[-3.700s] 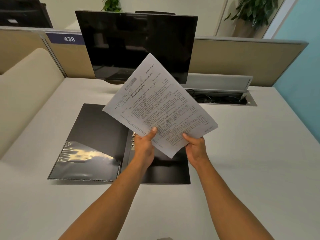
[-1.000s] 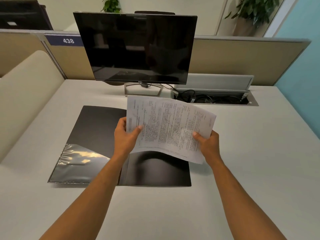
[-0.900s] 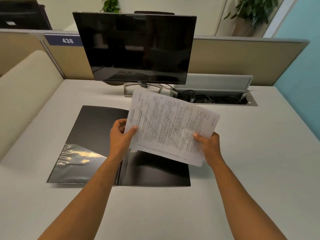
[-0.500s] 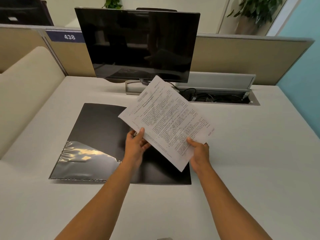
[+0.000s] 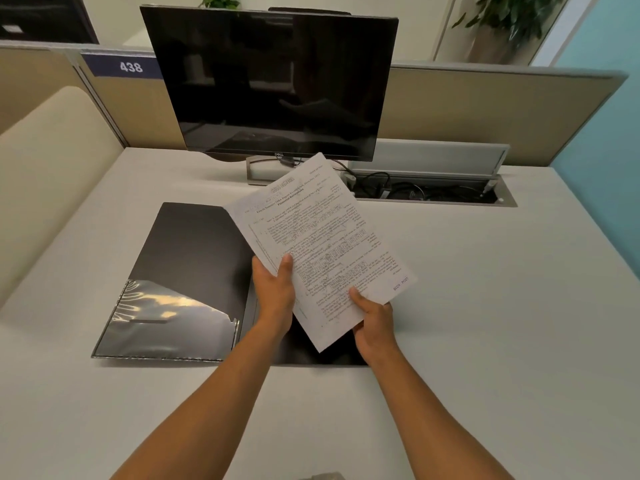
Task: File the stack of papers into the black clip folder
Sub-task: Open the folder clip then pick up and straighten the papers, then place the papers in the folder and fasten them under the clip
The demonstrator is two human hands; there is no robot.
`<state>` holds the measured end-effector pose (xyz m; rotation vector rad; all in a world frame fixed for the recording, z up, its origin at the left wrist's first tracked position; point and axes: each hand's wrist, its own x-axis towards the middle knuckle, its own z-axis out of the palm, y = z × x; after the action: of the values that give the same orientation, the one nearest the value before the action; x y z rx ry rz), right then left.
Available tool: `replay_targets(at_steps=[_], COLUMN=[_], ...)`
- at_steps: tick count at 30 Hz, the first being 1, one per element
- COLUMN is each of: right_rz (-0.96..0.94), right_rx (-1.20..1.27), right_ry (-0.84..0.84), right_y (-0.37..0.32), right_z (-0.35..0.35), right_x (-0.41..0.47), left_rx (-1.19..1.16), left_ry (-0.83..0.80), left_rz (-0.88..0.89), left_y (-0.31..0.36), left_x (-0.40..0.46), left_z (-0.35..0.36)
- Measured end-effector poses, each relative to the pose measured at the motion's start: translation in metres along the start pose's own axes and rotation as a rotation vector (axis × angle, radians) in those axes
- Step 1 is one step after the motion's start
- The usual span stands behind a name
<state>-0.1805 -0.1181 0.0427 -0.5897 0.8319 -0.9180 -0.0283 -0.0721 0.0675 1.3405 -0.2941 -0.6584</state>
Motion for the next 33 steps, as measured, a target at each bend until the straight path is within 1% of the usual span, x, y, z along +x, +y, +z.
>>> replay_targets(at_steps=[3,7,9,11,13,15,17,22,29,33], right_rz=[0.009,0.112,0.151,0.190,0.191,0.156,0.130,0.103,0.101,0.100], right_rx=[0.019,0.091,0.024,-0.183,-0.430,-0.562,-0.568,-0.629,-0.698,-0.667], right_ry=[-0.114,-0.231,-0.314,-0.353,-0.341,-0.312,-0.280,-0.150,-0.074,-0.042], right_y=[-0.009,-0.038,-0.058,-0.074,-0.079,-0.077,-0.071,-0.057,-0.043,-0.041], right_z=[-0.007,-0.028,-0.037,-0.038,-0.031,-0.022,-0.014,-0.006,-0.004,-0.006], right_x=[0.003,0.015,0.021,0.028,0.035,0.041,0.047,0.052,0.061,0.067], left_rx=[0.047,0.122,0.171,0.231,0.277,0.310,0.314,0.327,0.441,0.446], left_ry=[0.000,-0.061,-0.132,-0.206,-0.272,-0.330,-0.363,-0.349,-0.283,-0.253], left_rz=[0.018,0.025,0.022,0.013,-0.016,-0.054,-0.073,-0.102,-0.162,-0.154], left_y=[0.009,0.019,0.023,0.024,0.022,0.018,0.015,0.010,0.001,-0.002], left_x=[0.008,0.020,0.026,0.030,0.032,0.033,0.032,0.033,0.042,0.052], left_z=[-0.005,-0.019,-0.026,-0.031,-0.032,-0.031,-0.027,-0.024,-0.024,-0.025])
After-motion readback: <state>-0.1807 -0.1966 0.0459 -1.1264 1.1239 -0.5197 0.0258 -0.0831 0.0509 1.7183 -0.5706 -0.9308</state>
